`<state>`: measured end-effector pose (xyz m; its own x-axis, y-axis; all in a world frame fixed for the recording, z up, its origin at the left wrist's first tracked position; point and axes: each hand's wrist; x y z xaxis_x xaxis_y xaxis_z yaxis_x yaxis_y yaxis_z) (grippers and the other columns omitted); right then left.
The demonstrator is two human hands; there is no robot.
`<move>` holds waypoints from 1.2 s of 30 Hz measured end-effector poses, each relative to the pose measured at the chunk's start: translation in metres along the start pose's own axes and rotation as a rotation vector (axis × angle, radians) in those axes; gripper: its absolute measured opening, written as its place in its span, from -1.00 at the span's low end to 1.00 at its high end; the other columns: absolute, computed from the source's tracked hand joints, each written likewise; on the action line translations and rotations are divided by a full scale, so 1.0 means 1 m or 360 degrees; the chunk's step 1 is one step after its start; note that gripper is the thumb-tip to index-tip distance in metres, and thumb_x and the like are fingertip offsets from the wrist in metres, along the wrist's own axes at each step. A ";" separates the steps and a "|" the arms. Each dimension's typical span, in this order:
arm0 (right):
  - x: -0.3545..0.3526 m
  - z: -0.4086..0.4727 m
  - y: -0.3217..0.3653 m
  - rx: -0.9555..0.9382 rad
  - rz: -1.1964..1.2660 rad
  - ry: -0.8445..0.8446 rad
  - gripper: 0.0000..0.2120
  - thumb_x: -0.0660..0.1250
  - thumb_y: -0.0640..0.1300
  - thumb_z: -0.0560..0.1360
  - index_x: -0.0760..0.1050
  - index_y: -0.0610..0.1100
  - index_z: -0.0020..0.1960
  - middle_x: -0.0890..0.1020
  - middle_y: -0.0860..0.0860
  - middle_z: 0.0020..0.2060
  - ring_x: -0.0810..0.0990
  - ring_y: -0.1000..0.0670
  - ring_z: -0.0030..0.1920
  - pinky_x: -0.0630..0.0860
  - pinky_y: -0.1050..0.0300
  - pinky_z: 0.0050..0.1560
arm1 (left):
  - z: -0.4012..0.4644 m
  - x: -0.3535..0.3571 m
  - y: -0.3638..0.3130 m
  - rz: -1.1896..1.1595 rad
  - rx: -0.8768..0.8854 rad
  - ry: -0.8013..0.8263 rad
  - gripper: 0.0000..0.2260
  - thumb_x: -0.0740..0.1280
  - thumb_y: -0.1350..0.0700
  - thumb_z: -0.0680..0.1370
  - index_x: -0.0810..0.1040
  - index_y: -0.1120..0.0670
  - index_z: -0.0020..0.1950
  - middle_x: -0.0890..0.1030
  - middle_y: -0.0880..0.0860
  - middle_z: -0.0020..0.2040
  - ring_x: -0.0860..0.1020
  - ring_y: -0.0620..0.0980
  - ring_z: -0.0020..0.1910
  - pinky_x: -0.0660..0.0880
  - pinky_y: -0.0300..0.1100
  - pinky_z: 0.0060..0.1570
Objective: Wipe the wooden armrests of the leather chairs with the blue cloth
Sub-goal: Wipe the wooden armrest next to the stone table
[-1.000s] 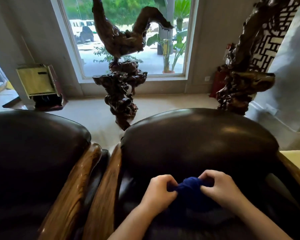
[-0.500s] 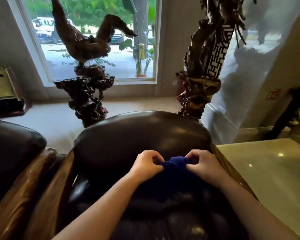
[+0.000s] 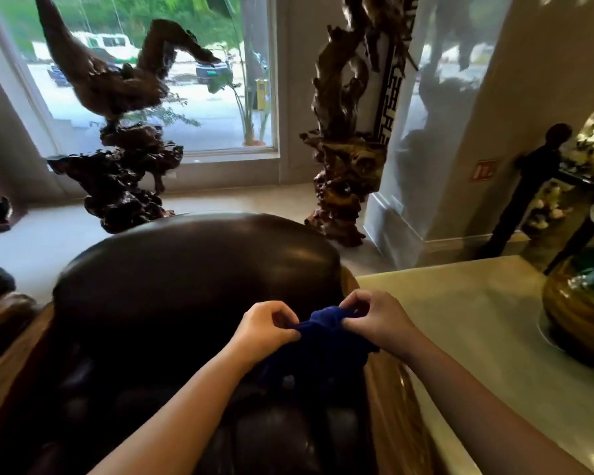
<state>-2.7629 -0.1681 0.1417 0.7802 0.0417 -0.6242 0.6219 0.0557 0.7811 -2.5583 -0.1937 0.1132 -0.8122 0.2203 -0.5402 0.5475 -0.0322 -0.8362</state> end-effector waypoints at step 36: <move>0.124 0.055 -0.439 0.0174 -0.0775 -0.0294 -0.47 -0.13 0.04 0.54 -0.14 0.00 0.47 -0.11 -0.01 0.50 -0.26 0.03 0.49 -0.06 -0.08 0.46 | 0.145 0.436 0.182 0.0491 0.0000 -0.0157 -0.50 -0.33 -0.13 0.46 -0.37 -0.11 0.39 -0.37 -0.20 0.45 -0.39 -0.27 0.42 -0.30 -0.14 0.47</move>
<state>-2.9357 -0.2426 -0.2771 0.3920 -0.1399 -0.9093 0.9108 -0.0800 0.4050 -2.8413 -0.2445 -0.2882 -0.6237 0.1044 -0.7747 0.7708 -0.0826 -0.6317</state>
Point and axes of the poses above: each hand's wrist, its own z-axis towards the middle knuckle, its own x-axis out of the palm, y = z × x
